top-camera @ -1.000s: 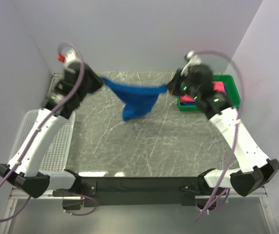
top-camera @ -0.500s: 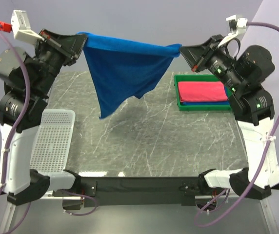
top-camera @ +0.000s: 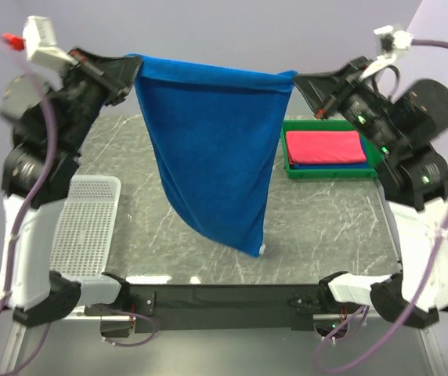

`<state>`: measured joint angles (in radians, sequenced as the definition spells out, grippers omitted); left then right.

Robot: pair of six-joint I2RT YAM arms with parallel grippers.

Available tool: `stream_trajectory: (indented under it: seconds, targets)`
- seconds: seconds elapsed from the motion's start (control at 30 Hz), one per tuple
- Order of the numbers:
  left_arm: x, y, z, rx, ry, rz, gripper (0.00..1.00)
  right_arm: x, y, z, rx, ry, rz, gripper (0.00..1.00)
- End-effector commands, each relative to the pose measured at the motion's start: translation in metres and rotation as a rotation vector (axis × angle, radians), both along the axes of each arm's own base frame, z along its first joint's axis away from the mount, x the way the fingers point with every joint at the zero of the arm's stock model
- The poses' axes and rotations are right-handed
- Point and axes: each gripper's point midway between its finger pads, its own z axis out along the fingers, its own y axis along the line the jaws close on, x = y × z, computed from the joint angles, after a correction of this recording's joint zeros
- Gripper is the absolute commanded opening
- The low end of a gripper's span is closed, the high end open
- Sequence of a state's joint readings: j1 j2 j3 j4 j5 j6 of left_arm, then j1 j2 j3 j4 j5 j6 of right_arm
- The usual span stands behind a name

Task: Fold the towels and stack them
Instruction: Move the towel to the center of the board

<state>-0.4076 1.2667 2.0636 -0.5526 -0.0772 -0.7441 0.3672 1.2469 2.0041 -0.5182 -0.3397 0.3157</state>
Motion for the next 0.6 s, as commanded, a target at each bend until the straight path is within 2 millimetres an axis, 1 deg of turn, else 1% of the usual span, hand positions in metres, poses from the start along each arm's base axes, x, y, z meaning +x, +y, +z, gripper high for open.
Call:
stream_trajectory:
  seconds: [0.0,0.03,0.07,0.1,0.13,0.17,0.2,0.23,0.27,0.3,0.33,0.37,0.4,0.43,0.47,0.5,0.53,0.57]
  targets:
    - [0.054,-0.001,-0.033,0.066,0.095,0.095,0.0,0.048,0.006,-0.015,-0.036,0.026,-0.043,0.0]
    - [0.064,-0.002,-0.039,0.068,0.112,0.103,0.0,0.056,0.008,-0.018,-0.041,0.027,-0.042,0.0]
    - [0.076,0.001,-0.044,0.07,0.125,0.12,0.0,0.074,0.013,-0.029,-0.053,0.05,-0.041,0.0]
    - [0.094,-0.003,-0.055,0.069,0.154,0.114,0.0,0.082,0.01,-0.025,-0.049,0.032,-0.049,0.0]
    - [0.105,0.004,-0.055,0.059,0.148,0.127,0.0,0.092,0.01,-0.027,-0.052,0.035,-0.054,0.0]
    - [0.115,0.005,-0.056,0.052,0.15,0.123,0.0,0.112,0.015,-0.038,-0.063,0.057,-0.053,0.0]
    - [0.131,0.001,-0.06,0.05,0.158,0.1,0.0,0.118,0.014,-0.027,-0.054,0.021,-0.055,0.0]
    - [0.141,0.001,-0.06,0.036,0.159,0.095,0.0,0.128,0.009,-0.025,-0.05,0.015,-0.067,0.0]
    - [0.152,0.009,-0.057,0.027,0.15,0.103,0.0,0.149,0.013,-0.036,-0.051,0.042,-0.065,0.0]
    - [0.167,0.006,-0.052,0.02,0.135,0.084,0.0,0.151,0.01,-0.02,-0.034,0.002,-0.067,0.0]
    - [0.171,0.001,-0.049,0.011,0.126,0.036,0.0,0.159,0.007,-0.013,-0.021,-0.021,-0.074,0.0]
    - [0.179,0.007,-0.042,0.001,0.101,0.025,0.0,0.169,0.009,-0.008,-0.006,-0.035,-0.058,0.0]
    - [0.186,0.006,-0.035,-0.01,0.072,0.003,0.0,0.172,0.009,-0.002,0.004,-0.054,-0.05,0.0]
    - [0.184,0.001,-0.03,-0.019,0.052,-0.046,0.0,0.174,0.008,0.007,0.018,-0.089,-0.044,0.0]
    - [0.185,0.006,-0.023,-0.024,0.025,-0.048,0.0,0.182,0.007,0.007,0.029,-0.089,-0.039,0.0]
    - [0.179,0.008,-0.01,-0.025,-0.026,-0.052,0.0,0.173,0.009,0.022,0.034,-0.142,-0.01,0.0]
    - [0.174,0.01,-0.003,-0.02,-0.053,-0.052,0.0,0.171,0.009,0.025,0.033,-0.158,0.0,0.0]
    - [0.169,0.014,0.002,-0.015,-0.074,-0.041,0.0,0.163,0.007,0.032,0.028,-0.186,0.004,0.0]
